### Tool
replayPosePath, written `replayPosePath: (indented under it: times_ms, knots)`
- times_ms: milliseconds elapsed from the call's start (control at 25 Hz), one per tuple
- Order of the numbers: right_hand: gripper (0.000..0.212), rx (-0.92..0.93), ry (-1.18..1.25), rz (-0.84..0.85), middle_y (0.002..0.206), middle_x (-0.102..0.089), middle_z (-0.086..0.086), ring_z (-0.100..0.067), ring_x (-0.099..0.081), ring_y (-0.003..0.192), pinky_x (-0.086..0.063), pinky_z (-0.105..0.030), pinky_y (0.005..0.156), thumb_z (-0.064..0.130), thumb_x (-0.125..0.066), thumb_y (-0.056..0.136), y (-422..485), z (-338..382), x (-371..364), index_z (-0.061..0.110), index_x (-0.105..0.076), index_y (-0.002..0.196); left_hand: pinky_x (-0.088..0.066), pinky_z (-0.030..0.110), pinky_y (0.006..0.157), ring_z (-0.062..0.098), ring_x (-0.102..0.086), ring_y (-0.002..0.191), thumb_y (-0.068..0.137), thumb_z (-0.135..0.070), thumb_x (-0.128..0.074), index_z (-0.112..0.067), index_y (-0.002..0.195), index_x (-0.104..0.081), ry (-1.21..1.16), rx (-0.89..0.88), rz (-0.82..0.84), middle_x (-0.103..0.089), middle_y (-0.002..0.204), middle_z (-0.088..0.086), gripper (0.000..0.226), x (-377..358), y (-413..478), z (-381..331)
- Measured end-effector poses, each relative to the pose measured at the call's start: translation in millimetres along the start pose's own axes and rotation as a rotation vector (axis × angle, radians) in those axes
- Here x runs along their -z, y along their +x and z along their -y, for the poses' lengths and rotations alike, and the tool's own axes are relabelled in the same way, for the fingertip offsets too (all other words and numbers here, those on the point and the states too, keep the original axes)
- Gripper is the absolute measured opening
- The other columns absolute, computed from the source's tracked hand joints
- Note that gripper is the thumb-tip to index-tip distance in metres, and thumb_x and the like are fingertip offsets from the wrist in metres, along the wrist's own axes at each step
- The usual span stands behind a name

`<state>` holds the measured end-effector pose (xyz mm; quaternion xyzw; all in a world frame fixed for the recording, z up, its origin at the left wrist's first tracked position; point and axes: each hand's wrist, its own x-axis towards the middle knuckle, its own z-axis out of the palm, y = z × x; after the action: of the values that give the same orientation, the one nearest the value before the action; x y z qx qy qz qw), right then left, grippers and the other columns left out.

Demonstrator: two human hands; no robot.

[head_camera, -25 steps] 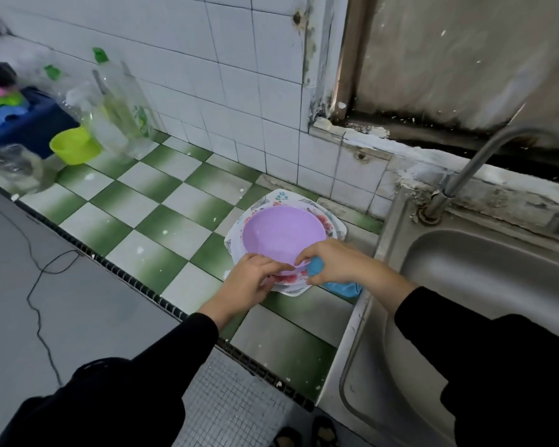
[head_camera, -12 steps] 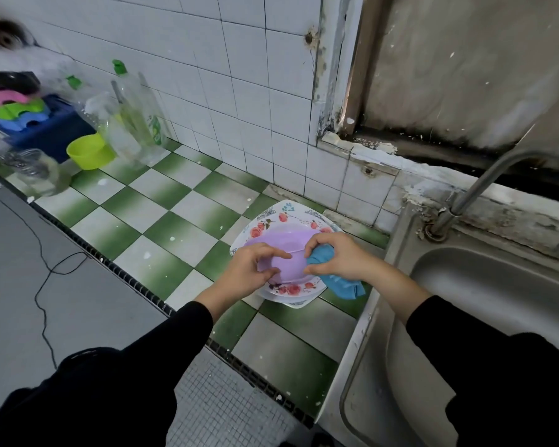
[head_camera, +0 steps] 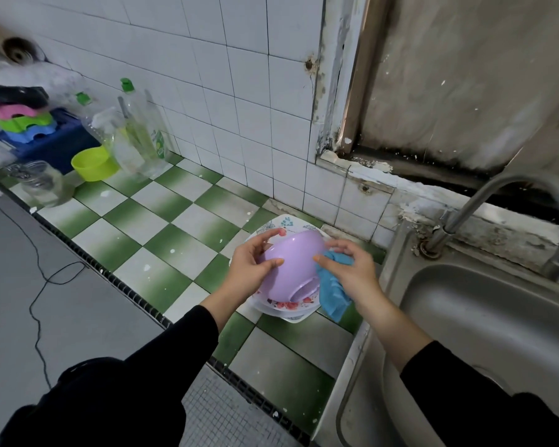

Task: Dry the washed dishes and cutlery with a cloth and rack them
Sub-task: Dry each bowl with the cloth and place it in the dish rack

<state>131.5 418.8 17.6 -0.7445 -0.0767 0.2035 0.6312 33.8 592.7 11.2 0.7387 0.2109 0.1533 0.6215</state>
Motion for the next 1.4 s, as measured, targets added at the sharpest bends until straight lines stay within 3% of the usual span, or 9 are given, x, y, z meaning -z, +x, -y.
replayPosePath:
  times_ms: [200, 400, 520, 680, 760, 840, 1000, 1200, 1400]
  knots:
    - [0.022, -0.387, 0.520, 0.013, 0.094, -0.072, -0.012, -0.027, -0.069, 0.083, -0.055, -0.034, 0.069, 0.027, -0.073, 0.084, -15, 17, 7, 0.010, -0.066, 0.097, -0.054, 0.033, 0.085, 0.010, -0.065, 0.086, 0.073, -0.007, -0.075, -0.024, 0.119, -0.062, -0.184, 0.038, -0.036, -0.068, 0.109, 0.001, 0.051, -4, -1, -28]
    - [0.015, -0.295, 0.789, 0.050, 0.089, -0.065, -0.015, -0.026, -0.064, 0.076, -0.053, -0.032, 0.065, 0.012, -0.055, 0.083, -28, 32, 13, 0.006, -0.060, 0.096, -0.046, 0.039, 0.101, 0.020, -0.057, 0.119, 0.075, -0.018, -0.071, -0.023, 0.124, -0.063, -0.264, 0.031, -0.103, -0.064, 0.127, 0.002, 0.049, -5, 0, -54]
    - [0.017, -0.013, 0.633, -0.104, 0.093, -0.064, -0.005, -0.019, -0.063, 0.079, -0.053, -0.030, 0.067, 0.001, -0.058, 0.090, -44, 54, 9, 0.018, -0.056, 0.092, -0.046, 0.034, 0.101, 0.021, -0.055, 0.123, 0.088, -0.004, -0.066, -0.023, 0.126, -0.061, -0.272, -0.009, -0.115, -0.062, 0.130, 0.002, 0.043, -5, -6, -69]
    - [0.031, 0.776, -0.183, -0.153, 0.120, -0.049, 0.008, 0.001, -0.047, 0.113, -0.038, -0.014, 0.097, 0.012, -0.068, 0.084, -60, 77, -10, 0.028, -0.061, 0.109, -0.050, 0.020, 0.089, 0.014, -0.061, 0.107, 0.089, 0.005, -0.060, -0.027, 0.123, -0.058, -0.286, -0.071, -0.121, -0.064, 0.125, 0.003, 0.046, -17, -20, -94]
    - [0.032, 0.954, -0.569, -0.168, 0.132, -0.044, 0.005, -0.014, -0.039, 0.121, -0.032, -0.026, 0.102, 0.032, -0.058, 0.089, -46, 85, -22, 0.030, -0.057, 0.121, -0.051, 0.015, 0.081, 0.004, -0.064, 0.094, 0.088, 0.008, -0.059, -0.026, 0.123, -0.058, -0.334, -0.095, -0.143, -0.065, 0.122, 0.003, 0.048, -19, -28, -109]
    - [0.038, 0.883, -0.592, -0.247, 0.132, -0.049, 0.005, -0.020, -0.040, 0.119, -0.034, -0.035, 0.098, 0.048, -0.050, 0.088, -28, 108, -23, 0.033, -0.054, 0.123, -0.051, 0.014, 0.080, 0.001, -0.065, 0.093, 0.088, 0.008, -0.059, -0.027, 0.120, -0.058, -0.408, -0.123, -0.178, -0.065, 0.122, 0.002, 0.047, -14, -35, -123]
    - [0.022, 0.476, 0.024, -0.272, 0.101, -0.062, 0.005, -0.023, -0.060, 0.105, -0.045, -0.030, 0.086, 0.034, -0.051, 0.098, -12, 160, -13, 0.022, -0.059, 0.114, -0.052, 0.021, 0.090, 0.014, -0.060, 0.113, 0.089, 0.004, -0.058, -0.031, 0.115, -0.061, -0.461, -0.184, -0.133, -0.062, 0.130, 0.001, 0.044, -11, -54, -145]
    - [0.035, 1.319, -0.497, -0.219, 0.118, -0.063, -0.008, -0.023, -0.058, 0.110, -0.045, -0.036, 0.098, 0.031, -0.051, 0.093, -50, 150, -28, 0.009, -0.062, 0.119, -0.056, 0.025, 0.085, 0.017, -0.066, 0.105, 0.088, 0.012, -0.054, -0.022, 0.114, -0.064, -0.639, -0.197, -0.156, -0.068, 0.119, 0.006, 0.044, -10, -65, -170]
    - [0.042, 0.837, -0.039, -0.340, 0.115, -0.065, 0.000, -0.016, -0.061, 0.104, -0.050, -0.040, 0.091, 0.042, -0.050, 0.086, -55, 190, -24, 0.019, -0.060, 0.119, -0.057, 0.023, 0.071, 0.011, -0.069, 0.088, 0.088, 0.009, -0.056, -0.026, 0.106, -0.068, -0.734, -0.157, -0.186, -0.073, 0.103, -0.005, 0.041, -10, -79, -186]
